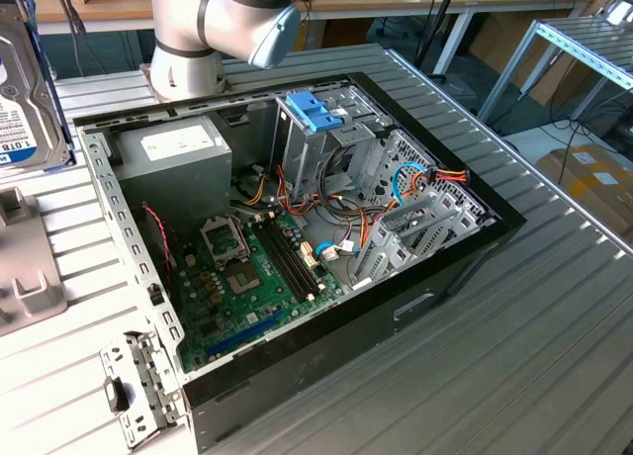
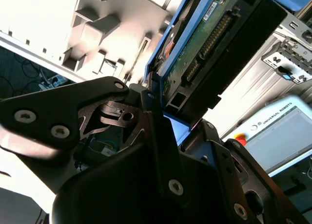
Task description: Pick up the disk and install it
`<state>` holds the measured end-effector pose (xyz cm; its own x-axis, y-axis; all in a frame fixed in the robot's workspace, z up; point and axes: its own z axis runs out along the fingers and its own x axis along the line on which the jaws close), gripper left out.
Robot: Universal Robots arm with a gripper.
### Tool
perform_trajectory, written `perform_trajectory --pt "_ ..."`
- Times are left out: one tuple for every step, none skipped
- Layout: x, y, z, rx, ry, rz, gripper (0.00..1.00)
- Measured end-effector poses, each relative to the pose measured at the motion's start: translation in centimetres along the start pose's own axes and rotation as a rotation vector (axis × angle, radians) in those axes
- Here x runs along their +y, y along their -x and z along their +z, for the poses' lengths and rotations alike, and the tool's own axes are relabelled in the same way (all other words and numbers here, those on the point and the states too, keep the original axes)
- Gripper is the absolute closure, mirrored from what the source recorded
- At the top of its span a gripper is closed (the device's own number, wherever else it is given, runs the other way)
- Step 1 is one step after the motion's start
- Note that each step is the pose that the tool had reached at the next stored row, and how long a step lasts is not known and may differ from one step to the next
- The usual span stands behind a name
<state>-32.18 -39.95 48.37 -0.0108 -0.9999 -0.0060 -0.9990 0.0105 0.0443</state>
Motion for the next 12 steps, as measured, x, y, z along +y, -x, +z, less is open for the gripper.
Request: perform_trajectory --pt "-0.05 0.00 0.00 0.0000 0.0000 0.000 0.63" --pt "-0.11 0.00 0.00 0.0001 -0.0001 0.000 0.63" --pt "-0.16 0.00 0.00 0.0000 -0.0002 0.000 0.63" --pt "-0.26 0.00 0.00 0.0000 -0.0001 0.000 0.63" --pt "-0.35 0.00 -0.01 0.0001 0.0000 0.000 0.63" --pt "-0.43 0.00 -0.01 0.0001 -0.0001 0.000 0.63" --pt "-0.48 0.00 -0.01 0.0001 0.0000 0.000 0.63" --pt "-0.55 0.00 -0.01 0.0001 -0.0001 0.000 0.63" --pt "-0.61 0.01 -0.01 0.0002 0.0000 0.000 0.63" --pt "-0.72 0.00 -0.01 0.0002 -0.0001 0.000 0.63" --pt "-0.78 0.01 -0.01 0.0002 0.0000 0.000 0.63" --pt "-0.83 0.01 -0.02 0.0002 0.0000 0.000 0.63"
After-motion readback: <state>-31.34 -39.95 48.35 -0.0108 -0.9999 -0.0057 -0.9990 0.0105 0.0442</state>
